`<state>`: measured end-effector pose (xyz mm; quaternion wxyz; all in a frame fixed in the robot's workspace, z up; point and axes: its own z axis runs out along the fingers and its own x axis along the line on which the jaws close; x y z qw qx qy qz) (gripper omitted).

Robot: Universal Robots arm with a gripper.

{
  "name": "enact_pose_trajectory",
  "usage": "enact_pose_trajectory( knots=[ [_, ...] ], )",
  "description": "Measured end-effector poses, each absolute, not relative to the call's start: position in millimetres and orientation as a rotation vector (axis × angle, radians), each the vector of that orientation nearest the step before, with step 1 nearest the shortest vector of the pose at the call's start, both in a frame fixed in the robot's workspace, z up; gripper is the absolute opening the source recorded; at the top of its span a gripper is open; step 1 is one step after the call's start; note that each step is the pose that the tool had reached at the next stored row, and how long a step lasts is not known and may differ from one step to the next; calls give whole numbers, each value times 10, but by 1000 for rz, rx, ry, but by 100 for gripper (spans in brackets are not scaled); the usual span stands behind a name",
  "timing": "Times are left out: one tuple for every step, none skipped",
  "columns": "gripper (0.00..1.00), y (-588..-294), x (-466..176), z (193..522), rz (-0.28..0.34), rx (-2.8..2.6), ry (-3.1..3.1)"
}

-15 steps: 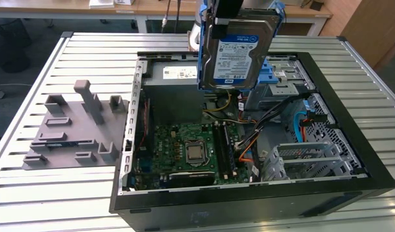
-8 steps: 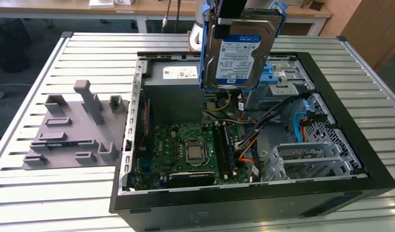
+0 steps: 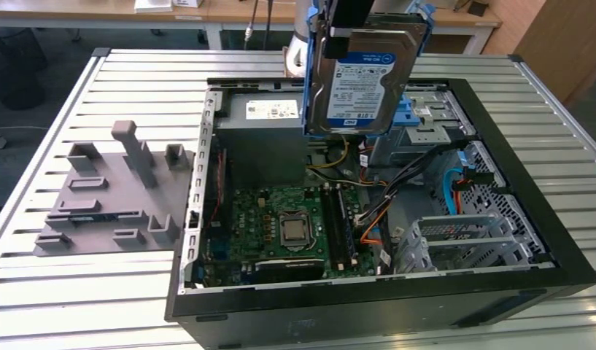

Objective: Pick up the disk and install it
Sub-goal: 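Insert the disk into the insertion slot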

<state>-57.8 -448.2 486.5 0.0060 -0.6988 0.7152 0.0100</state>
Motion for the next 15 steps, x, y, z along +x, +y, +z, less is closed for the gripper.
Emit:
enact_pose_trajectory(
  knots=[
    [36,-4483,-578,4863,26,-2183,2235],
    [36,-4487,-578,4862,22,-2181,2232],
    [36,-4495,-578,4861,21,-2181,2231],
    [36,-4510,-578,4860,21,-2181,2231],
    [36,-4526,-579,4859,21,-2180,2231],
    [36,-4547,-579,4859,21,-2181,2231],
    [36,-4564,-578,4858,21,-2181,2231],
    [36,-4583,-578,4856,21,-2181,2231],
    [36,-4599,-578,4855,21,-2181,2231],
    [36,-4619,-579,4852,21,-2181,2231],
    [36,-4636,-579,4849,21,-2181,2231],
    [36,-4653,-579,4845,21,-2181,2231],
    [36,-4670,-578,4842,21,-2181,2232],
    [36,-4685,-578,4839,21,-2181,2231],
    [36,-4698,-578,4837,22,-2181,2232]
  ],
)
